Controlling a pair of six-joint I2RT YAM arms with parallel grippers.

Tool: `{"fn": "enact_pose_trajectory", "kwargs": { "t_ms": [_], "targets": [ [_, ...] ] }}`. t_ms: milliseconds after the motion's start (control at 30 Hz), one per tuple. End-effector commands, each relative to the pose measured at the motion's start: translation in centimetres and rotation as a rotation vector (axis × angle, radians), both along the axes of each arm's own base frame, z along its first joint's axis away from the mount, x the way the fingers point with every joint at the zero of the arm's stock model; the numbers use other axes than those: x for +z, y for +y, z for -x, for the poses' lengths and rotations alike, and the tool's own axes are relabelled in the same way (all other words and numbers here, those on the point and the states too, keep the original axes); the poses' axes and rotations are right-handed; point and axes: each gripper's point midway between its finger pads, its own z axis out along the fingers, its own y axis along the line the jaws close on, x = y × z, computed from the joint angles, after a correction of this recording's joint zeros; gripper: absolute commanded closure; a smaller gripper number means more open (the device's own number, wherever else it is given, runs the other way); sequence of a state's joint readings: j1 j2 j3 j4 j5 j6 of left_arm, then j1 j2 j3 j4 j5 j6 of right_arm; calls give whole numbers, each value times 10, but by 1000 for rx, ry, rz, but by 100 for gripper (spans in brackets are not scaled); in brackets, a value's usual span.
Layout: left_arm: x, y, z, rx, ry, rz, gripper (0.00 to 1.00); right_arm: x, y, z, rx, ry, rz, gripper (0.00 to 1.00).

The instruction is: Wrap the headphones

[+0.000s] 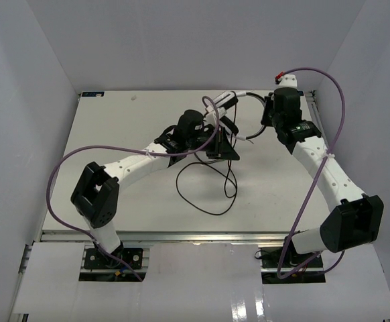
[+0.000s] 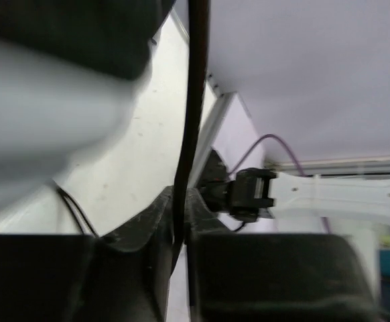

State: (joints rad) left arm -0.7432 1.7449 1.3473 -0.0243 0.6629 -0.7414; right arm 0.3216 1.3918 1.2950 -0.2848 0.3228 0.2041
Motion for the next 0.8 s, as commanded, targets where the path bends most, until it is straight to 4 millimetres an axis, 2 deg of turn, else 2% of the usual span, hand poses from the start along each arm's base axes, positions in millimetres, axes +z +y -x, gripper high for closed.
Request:
{"fn": "enact_pose_trajectory", "kwargs": {
  "t_ms": [0, 133, 233, 300, 400, 567, 700, 767],
  "targets": [
    [22, 7, 12, 65, -231, -39, 69, 74, 17, -13, 26, -141, -296, 92],
    [18, 1, 10, 116, -411, -68, 54, 85, 19, -7, 67, -107, -404, 92],
    [2, 1, 12, 143, -489, -66, 50, 93, 23, -2, 96, -98, -454, 92],
    [-16, 6, 12, 165, -513, -83, 49, 98, 24, 1, 118, -92, -483, 92],
    [-17, 14, 4, 249, -624, -26, 44, 113, 22, 6, 136, -111, -502, 92],
    [-28, 37, 7, 337, -786, 61, 29, 137, 12, 13, 134, -180, -441, 92],
    [-35, 24, 5, 295, -855, 86, 23, 146, 4, 15, 110, -218, -406, 92],
    [-23, 7, 6, 250, -897, 143, 16, 146, 5, 17, 115, -219, -410, 92]
  ]
}}
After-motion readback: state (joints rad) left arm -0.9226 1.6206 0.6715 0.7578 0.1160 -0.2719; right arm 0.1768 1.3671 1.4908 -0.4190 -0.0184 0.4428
